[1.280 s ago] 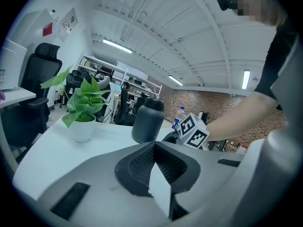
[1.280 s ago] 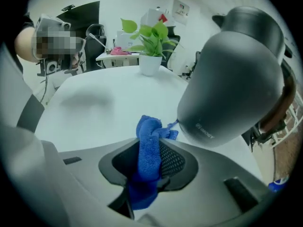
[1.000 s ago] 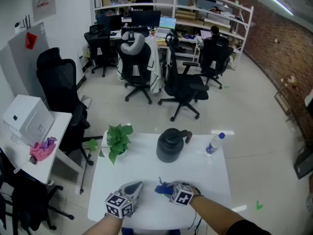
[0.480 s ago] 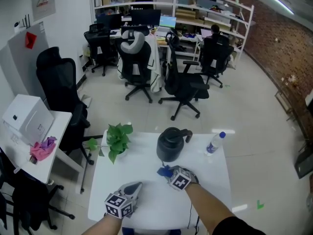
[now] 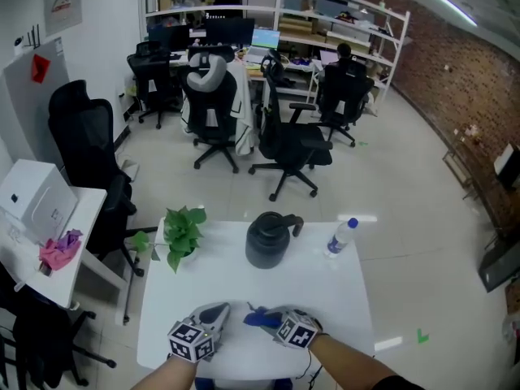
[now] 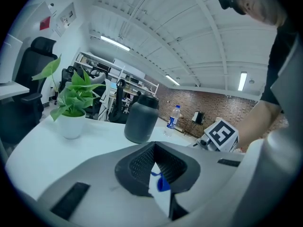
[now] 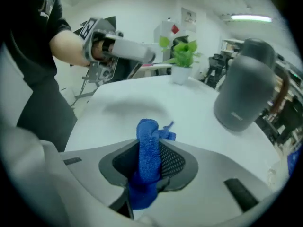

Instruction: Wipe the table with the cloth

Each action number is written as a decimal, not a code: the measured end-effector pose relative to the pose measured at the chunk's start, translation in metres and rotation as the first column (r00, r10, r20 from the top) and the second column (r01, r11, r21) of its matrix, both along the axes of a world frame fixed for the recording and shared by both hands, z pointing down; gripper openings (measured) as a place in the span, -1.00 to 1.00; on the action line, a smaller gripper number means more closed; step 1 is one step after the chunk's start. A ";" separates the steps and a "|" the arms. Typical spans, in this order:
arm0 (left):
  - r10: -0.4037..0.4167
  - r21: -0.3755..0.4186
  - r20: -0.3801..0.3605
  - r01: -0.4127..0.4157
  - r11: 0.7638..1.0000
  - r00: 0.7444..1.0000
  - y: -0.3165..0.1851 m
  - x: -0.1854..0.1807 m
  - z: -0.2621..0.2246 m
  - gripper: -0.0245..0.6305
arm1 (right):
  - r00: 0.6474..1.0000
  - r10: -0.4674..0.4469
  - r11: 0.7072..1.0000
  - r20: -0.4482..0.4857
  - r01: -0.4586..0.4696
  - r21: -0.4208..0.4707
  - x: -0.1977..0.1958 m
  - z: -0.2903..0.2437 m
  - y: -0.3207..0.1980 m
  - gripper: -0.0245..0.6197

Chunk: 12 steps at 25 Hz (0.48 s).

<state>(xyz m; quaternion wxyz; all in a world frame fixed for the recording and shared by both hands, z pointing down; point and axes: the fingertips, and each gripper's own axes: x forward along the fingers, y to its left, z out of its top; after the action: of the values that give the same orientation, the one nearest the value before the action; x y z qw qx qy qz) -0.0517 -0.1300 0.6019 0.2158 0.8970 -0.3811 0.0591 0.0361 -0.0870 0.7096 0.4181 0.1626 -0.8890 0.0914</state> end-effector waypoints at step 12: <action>-0.011 -0.004 -0.002 0.011 1.000 1.000 0.003 -0.001 -0.002 -0.93 | 0.687 0.720 0.694 -0.103 -0.705 0.146 0.341 -0.018 0.027 -0.61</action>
<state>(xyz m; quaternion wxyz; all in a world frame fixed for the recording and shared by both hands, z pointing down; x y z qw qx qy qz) -0.0527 -0.1271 0.5998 0.2181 0.8947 -0.3855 0.0578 0.3767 -0.0595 0.6918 0.4081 0.5212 -0.7246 0.1918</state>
